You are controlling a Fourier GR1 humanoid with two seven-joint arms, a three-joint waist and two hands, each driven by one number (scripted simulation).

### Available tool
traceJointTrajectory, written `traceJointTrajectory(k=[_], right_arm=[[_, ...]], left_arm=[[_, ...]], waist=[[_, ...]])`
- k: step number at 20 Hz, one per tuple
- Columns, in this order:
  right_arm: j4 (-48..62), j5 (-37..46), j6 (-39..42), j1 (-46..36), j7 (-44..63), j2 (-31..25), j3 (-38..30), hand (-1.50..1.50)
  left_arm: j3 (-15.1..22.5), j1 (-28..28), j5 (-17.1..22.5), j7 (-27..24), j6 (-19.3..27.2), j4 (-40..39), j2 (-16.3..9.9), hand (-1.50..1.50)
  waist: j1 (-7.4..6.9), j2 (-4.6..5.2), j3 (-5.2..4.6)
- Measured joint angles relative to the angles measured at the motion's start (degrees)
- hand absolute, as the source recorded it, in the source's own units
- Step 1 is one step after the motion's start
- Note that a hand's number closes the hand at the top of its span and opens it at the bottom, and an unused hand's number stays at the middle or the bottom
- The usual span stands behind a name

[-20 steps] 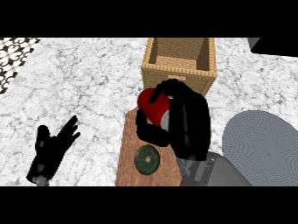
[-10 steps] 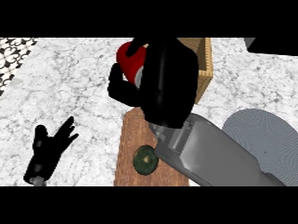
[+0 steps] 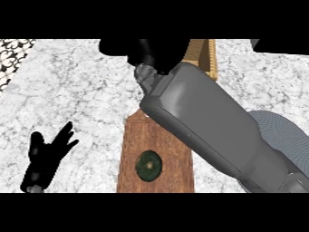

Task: Pick the can from the placemat and place it in the basket

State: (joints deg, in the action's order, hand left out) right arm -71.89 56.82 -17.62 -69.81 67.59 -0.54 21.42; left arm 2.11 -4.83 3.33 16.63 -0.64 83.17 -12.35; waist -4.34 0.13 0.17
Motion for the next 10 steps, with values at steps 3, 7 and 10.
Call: traceJointTrajectory(k=[3, 7, 10], right_arm=[[6.15, -1.52, -1.11, -3.44, -1.11, 0.04, -1.60, 1.50], [13.64, -3.90, -4.07, -6.03, -3.19, 0.07, -3.08, 1.50], [17.48, -6.05, -7.09, -6.59, -5.14, 0.11, -4.71, 1.50]], left_arm=[[-0.58, -0.11, -0.01, 0.17, 0.28, 0.11, -0.17, 0.00], [-0.04, -0.87, -0.46, -0.29, 0.55, 0.93, 0.50, 0.00], [-0.86, -0.64, 0.02, -0.38, 0.14, 0.30, 0.18, 0.00]], waist=[[0.37, 0.12, 0.01], [0.53, 0.26, 0.05], [0.84, 0.36, 0.13]])
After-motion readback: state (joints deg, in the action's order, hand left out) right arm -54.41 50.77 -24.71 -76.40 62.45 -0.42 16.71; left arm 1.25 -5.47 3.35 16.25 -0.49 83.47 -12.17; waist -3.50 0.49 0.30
